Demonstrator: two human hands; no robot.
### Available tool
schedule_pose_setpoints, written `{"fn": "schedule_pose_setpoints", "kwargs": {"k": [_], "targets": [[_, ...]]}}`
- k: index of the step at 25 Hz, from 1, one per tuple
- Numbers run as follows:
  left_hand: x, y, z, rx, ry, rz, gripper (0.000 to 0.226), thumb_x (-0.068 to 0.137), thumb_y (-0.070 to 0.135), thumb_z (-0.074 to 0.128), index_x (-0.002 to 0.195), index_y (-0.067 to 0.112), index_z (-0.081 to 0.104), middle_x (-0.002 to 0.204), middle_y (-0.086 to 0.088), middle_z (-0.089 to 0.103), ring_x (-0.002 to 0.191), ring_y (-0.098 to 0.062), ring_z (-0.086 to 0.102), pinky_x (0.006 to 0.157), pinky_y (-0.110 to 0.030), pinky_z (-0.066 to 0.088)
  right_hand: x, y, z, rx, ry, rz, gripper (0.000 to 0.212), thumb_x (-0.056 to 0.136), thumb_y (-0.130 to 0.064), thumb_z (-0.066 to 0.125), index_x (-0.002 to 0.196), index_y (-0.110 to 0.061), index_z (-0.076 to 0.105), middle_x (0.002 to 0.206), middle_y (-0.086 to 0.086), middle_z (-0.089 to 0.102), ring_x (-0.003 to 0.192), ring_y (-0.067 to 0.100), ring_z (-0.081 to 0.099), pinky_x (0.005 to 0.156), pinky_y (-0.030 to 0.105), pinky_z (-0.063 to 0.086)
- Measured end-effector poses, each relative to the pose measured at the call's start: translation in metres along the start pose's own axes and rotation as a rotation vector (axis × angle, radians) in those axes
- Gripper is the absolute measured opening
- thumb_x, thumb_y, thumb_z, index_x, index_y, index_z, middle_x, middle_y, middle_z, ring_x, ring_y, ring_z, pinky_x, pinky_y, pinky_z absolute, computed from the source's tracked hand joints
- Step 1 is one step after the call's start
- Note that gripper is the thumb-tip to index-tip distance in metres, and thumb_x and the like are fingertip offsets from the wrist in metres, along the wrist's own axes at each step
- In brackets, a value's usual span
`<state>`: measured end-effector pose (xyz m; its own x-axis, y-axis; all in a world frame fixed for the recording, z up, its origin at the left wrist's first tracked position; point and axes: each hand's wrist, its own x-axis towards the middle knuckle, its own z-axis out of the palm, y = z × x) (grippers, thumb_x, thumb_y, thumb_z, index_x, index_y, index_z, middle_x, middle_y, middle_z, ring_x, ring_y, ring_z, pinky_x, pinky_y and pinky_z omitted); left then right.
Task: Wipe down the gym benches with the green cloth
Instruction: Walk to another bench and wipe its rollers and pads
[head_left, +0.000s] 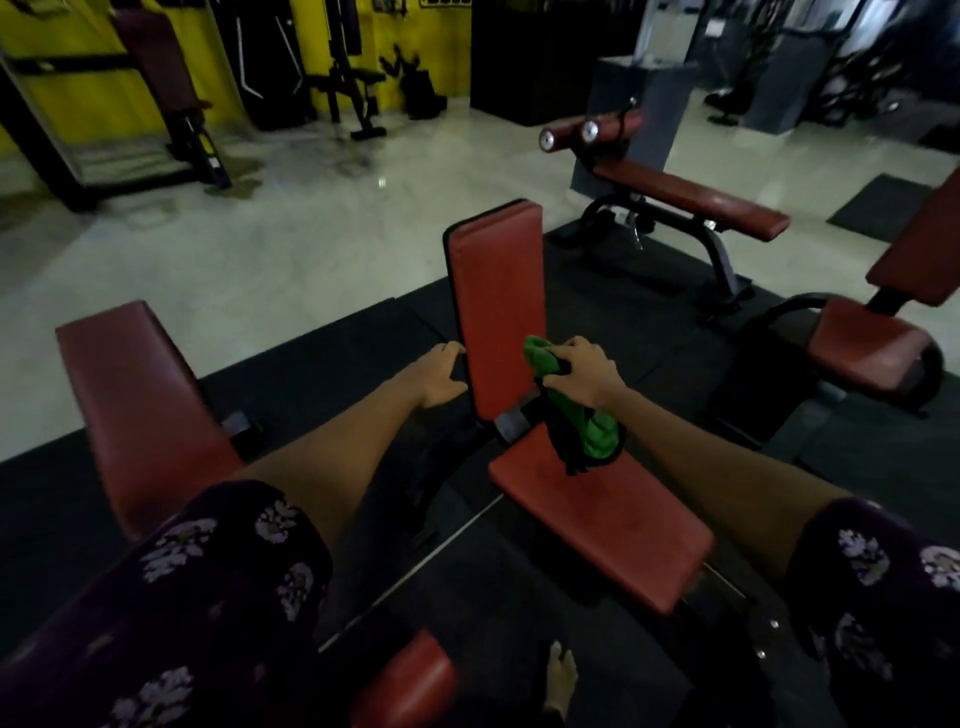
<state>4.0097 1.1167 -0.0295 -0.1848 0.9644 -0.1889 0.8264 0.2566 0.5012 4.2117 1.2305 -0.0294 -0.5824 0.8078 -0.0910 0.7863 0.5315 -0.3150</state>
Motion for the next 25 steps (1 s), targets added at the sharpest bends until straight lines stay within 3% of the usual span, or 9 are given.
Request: {"fn": "schedule_pose_setpoints", "kwargs": {"k": [11, 15, 17, 20, 23, 25], "targets": [[0.172, 0.002, -0.033, 0.054, 0.141, -0.087, 0.055, 0.093, 0.022, 0.056, 0.141, 0.008, 0.033, 0.147, -0.011, 0.032, 0.128, -0.024, 0.041, 0.105, -0.032, 0.034, 0.206, 0.033, -0.045, 0.055, 0.054, -0.227, 0.053, 0.088, -0.036, 0.06, 0.137, -0.024, 0.047, 0.133, 0.008, 0.043, 0.123, 0.03, 0.04, 0.101, 0.05, 0.036], [0.213, -0.015, -0.04, 0.382, 0.026, -0.03, 0.06, 0.092, 0.025, 0.052, 0.144, 0.007, 0.028, 0.153, -0.012, 0.022, 0.135, -0.024, 0.032, 0.11, -0.035, 0.025, 0.25, 0.024, -0.043, 0.076, 0.068, -0.281, 0.051, 0.089, -0.035, 0.059, 0.137, -0.027, 0.047, 0.132, 0.005, 0.042, 0.122, 0.029, 0.038, 0.099, 0.044, 0.035], [0.24, -0.03, -0.054, 0.469, 0.092, 0.022, 0.062, 0.091, 0.026, 0.052, 0.146, 0.006, 0.027, 0.155, -0.011, 0.019, 0.14, -0.022, 0.025, 0.112, -0.038, 0.02, 0.268, 0.017, -0.042, 0.038, 0.063, -0.316, 0.051, 0.089, -0.034, 0.058, 0.138, -0.029, 0.045, 0.133, 0.004, 0.04, 0.122, 0.029, 0.036, 0.099, 0.043, 0.032], [0.284, -0.047, -0.074, 0.404, 0.265, 0.126, 0.062, 0.09, 0.023, 0.055, 0.143, 0.001, 0.032, 0.154, -0.016, 0.023, 0.142, -0.026, 0.024, 0.115, -0.043, 0.019, 0.301, 0.012, -0.043, 0.001, 0.096, -0.252, 0.052, 0.09, -0.034, 0.055, 0.14, -0.029, 0.041, 0.137, 0.007, 0.037, 0.124, 0.031, 0.034, 0.1, 0.045, 0.029], [0.308, -0.035, -0.091, 0.197, 0.43, 0.109, 0.062, 0.087, 0.026, 0.061, 0.139, 0.003, 0.036, 0.15, -0.014, 0.029, 0.137, -0.028, 0.031, 0.112, -0.043, 0.025, 0.325, 0.008, -0.047, -0.008, 0.188, -0.115, 0.052, 0.093, -0.036, 0.051, 0.142, -0.027, 0.037, 0.139, 0.012, 0.034, 0.124, 0.035, 0.034, 0.102, 0.049, 0.029], [0.341, -0.044, -0.105, 0.052, 0.404, 0.122, 0.07, 0.084, 0.029, 0.065, 0.141, 0.006, 0.032, 0.149, -0.011, 0.032, 0.135, -0.026, 0.033, 0.112, -0.041, 0.026, 0.352, -0.01, -0.036, -0.024, 0.241, -0.07, 0.051, 0.093, -0.036, 0.05, 0.141, -0.027, 0.037, 0.138, 0.011, 0.035, 0.122, 0.035, 0.036, 0.1, 0.048, 0.03]]}}
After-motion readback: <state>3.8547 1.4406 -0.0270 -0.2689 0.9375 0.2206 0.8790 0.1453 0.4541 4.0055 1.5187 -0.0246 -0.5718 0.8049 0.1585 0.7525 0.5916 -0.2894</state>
